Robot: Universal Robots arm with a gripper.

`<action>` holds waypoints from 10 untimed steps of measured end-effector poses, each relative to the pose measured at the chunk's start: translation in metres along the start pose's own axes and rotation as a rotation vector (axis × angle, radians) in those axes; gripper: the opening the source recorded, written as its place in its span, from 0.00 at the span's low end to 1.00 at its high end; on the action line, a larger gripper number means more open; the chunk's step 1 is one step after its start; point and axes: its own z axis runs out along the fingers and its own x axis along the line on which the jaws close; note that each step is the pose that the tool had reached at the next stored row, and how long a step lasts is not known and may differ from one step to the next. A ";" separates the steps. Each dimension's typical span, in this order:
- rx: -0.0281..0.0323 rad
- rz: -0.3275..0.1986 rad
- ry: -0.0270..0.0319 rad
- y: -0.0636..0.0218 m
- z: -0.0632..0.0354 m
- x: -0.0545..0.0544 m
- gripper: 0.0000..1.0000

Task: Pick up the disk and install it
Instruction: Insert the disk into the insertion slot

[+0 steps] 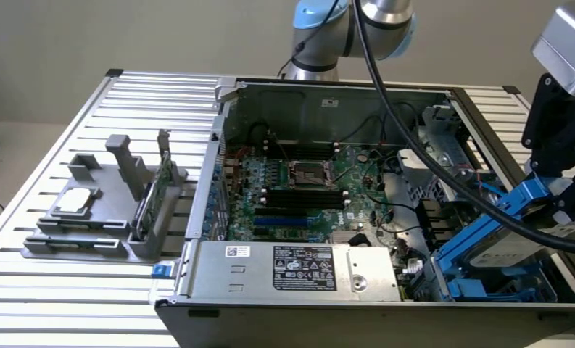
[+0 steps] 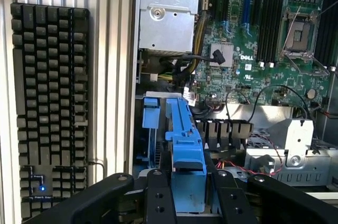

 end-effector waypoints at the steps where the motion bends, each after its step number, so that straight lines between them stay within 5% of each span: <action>1: 0.0000 0.000 0.0002 -0.0001 -0.0020 0.000 0.33; 10: 0.0005 0.000 0.0042 -0.0007 -0.0099 0.000 0.33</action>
